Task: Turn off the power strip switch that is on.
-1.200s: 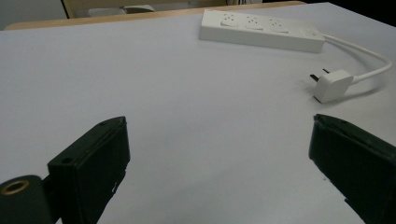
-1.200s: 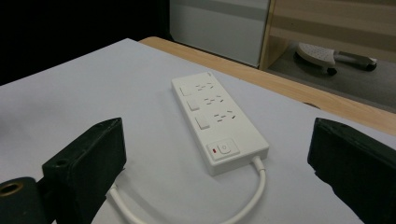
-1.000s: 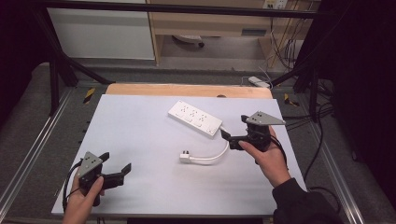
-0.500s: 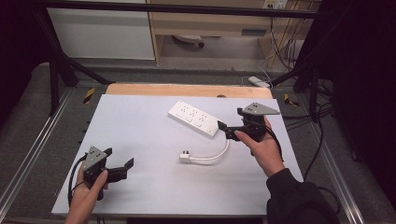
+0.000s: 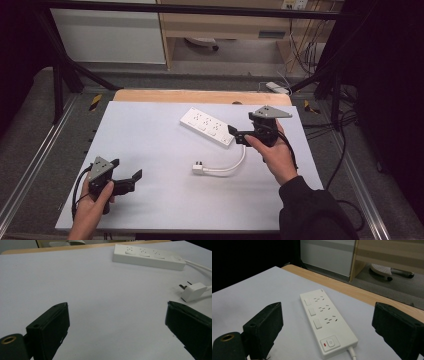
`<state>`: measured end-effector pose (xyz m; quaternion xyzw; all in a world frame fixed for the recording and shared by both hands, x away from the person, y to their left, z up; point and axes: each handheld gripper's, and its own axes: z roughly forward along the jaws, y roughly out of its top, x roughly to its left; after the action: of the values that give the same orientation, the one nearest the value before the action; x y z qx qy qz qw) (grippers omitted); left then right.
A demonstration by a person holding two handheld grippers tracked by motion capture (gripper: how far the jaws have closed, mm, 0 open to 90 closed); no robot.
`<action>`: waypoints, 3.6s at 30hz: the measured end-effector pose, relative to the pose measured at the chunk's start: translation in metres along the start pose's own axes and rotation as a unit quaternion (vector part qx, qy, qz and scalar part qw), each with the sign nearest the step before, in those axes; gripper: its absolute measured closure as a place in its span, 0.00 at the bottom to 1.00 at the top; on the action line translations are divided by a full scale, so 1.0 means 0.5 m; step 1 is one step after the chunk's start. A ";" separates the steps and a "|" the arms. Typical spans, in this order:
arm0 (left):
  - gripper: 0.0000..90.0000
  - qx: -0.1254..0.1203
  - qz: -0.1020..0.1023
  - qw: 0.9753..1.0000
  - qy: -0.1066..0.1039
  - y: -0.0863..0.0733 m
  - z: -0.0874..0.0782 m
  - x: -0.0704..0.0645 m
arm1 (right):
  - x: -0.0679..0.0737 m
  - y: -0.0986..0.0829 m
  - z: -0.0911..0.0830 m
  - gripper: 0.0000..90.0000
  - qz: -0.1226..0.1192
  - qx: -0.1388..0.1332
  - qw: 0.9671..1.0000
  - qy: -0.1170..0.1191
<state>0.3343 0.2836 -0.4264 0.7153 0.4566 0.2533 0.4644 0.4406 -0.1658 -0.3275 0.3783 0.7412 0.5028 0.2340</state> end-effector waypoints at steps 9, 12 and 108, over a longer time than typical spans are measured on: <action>0.06 0.000 0.005 1.000 -0.006 -0.002 -0.005 -0.009 | 0.003 0.007 0.035 0.13 0.005 0.010 1.000 -0.011; 0.06 0.002 0.004 1.000 -0.007 -0.004 -0.006 -0.007 | 0.004 0.008 0.047 0.14 0.007 0.011 1.000 -0.008; 0.06 0.004 0.005 1.000 -0.021 -0.007 -0.021 -0.008 | 0.034 0.040 0.242 1.00 -0.004 0.003 1.000 0.010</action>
<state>0.3228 0.2849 -0.4246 0.7243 0.4443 0.2388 0.4701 0.5248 -0.0791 -0.3549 0.3709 0.7466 0.5033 0.2274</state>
